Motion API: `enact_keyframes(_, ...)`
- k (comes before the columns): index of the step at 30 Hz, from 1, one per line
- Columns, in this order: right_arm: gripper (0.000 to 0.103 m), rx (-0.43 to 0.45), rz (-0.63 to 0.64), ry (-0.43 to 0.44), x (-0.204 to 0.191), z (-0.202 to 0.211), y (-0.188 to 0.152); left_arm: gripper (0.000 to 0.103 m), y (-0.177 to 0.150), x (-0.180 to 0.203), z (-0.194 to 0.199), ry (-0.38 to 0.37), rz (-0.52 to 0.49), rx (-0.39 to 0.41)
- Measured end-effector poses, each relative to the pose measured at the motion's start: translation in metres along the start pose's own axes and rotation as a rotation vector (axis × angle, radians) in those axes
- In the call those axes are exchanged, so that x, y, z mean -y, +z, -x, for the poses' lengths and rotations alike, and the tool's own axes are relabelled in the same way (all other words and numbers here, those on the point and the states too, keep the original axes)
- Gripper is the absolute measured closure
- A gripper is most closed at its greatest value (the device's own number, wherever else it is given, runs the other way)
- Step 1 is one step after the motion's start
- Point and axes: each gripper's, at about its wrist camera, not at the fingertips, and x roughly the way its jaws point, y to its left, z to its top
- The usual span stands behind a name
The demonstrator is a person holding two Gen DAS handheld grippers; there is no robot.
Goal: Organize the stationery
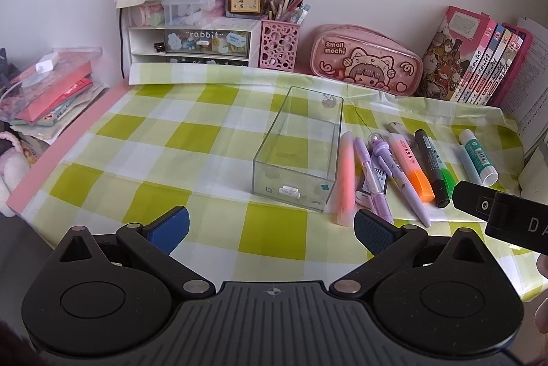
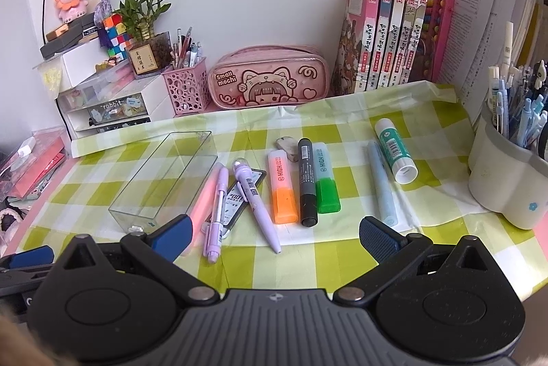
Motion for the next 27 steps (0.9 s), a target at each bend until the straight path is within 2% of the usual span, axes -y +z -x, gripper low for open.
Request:
enact_keyframes(12, 0.001, -0.007, -0.033, -0.008, 0.011, -0.004, 0.003, 0.005, 0.002, 0.003, -0.004, 0.022, -0.007, 0.012)
enact_keyframes(19, 0.001, 0.018, -0.017, 0.0, 0.007, 0.001, 0.001, 0.005, 0.001, 0.0, -0.003, 0.037, -0.014, 0.03)
enact_keyframes(27, 0.001, 0.023, -0.015, 0.005, 0.009, -0.017, -0.003, 0.005, -0.003, -0.013, -0.02, 0.063, -0.014, 0.047)
